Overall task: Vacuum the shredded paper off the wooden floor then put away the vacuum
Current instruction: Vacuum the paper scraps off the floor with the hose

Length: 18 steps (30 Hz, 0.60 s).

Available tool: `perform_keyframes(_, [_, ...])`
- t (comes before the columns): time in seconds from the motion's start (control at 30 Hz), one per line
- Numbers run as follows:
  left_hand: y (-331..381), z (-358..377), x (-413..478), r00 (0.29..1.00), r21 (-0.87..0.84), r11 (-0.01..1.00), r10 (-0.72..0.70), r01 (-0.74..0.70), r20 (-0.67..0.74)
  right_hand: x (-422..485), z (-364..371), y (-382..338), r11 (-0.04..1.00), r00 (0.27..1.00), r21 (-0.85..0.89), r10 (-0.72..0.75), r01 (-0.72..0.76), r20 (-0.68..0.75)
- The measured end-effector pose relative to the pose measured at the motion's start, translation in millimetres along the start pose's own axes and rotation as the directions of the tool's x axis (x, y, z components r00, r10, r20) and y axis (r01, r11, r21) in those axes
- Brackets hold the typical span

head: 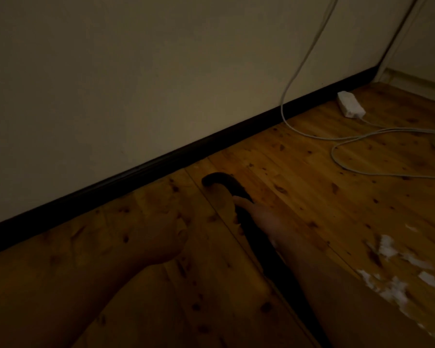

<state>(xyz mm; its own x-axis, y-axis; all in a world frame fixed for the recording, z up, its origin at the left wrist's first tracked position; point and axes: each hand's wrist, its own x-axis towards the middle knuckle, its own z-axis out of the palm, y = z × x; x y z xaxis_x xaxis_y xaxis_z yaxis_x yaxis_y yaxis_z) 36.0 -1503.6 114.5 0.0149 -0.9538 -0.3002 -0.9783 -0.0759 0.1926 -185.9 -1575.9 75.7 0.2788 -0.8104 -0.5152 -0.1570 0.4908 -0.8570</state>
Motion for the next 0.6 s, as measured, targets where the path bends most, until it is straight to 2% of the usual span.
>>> perform_keyframes(0.1, [-8,-1,-2,1.000,0.008,1.000,0.004,-0.004,0.011,15,3,-2,0.985,0.998,0.166,0.056,-0.055,0.004])
perform_keyframes(0.23, [-16,5,-5,0.999,-0.057,0.998,0.003,-0.005,-0.032,29,9,-6,0.951,0.997,0.303,0.073,-0.067,-0.010])
perform_keyframes(0.4, [-29,2,-2,1.000,-0.099,0.995,-0.021,0.019,-0.016,38,15,-9,0.915,0.996,0.397,0.084,-0.074,-0.008])
perform_keyframes(0.47, [-31,1,-2,0.999,-0.097,0.995,-0.015,0.012,-0.030,41,18,-13,0.923,0.997,0.380,0.076,-0.061,-0.025])
perform_keyframes(0.6, [-36,2,-1,1.000,-0.114,0.993,-0.013,0.012,-0.014,42,22,-22,0.989,0.999,0.145,0.043,-0.039,-0.023])
